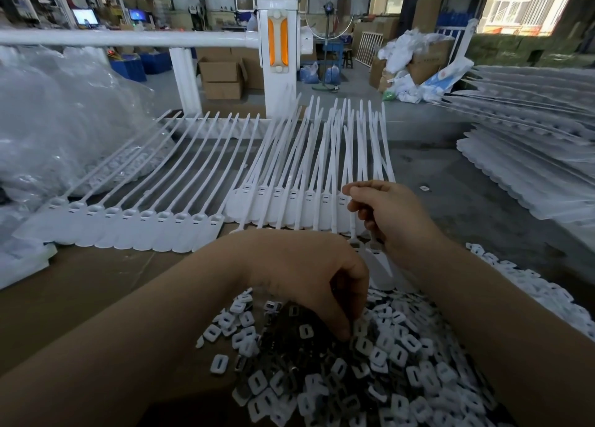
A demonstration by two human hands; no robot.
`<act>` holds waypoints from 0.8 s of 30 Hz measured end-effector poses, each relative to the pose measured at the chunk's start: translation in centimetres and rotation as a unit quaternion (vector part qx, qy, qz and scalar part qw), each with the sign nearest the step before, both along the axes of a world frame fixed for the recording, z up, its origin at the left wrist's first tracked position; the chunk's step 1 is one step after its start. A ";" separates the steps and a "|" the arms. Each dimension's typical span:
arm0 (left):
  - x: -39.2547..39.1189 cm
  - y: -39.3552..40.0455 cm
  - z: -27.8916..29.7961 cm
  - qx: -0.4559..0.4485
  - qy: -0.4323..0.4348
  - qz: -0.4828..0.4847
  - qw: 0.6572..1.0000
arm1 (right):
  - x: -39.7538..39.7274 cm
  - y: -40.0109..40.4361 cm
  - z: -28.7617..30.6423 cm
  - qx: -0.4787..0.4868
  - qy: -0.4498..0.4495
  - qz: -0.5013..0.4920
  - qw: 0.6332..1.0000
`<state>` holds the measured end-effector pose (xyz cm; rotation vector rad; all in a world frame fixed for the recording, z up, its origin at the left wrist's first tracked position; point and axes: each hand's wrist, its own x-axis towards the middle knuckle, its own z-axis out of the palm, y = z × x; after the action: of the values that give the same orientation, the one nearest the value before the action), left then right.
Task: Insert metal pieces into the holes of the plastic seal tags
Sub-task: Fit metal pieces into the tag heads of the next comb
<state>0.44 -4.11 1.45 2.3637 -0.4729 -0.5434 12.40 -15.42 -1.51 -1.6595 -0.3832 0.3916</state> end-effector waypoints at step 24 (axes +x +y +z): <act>0.5 2.1 0.6 -0.067 -0.063 0.197 0.976 | 0.2 0.1 -0.2 -0.004 0.004 -0.006 1.000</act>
<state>0.96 -1.98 2.04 2.2855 -0.0845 -0.1722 12.60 -15.37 -1.74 -1.6668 -0.3656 0.3899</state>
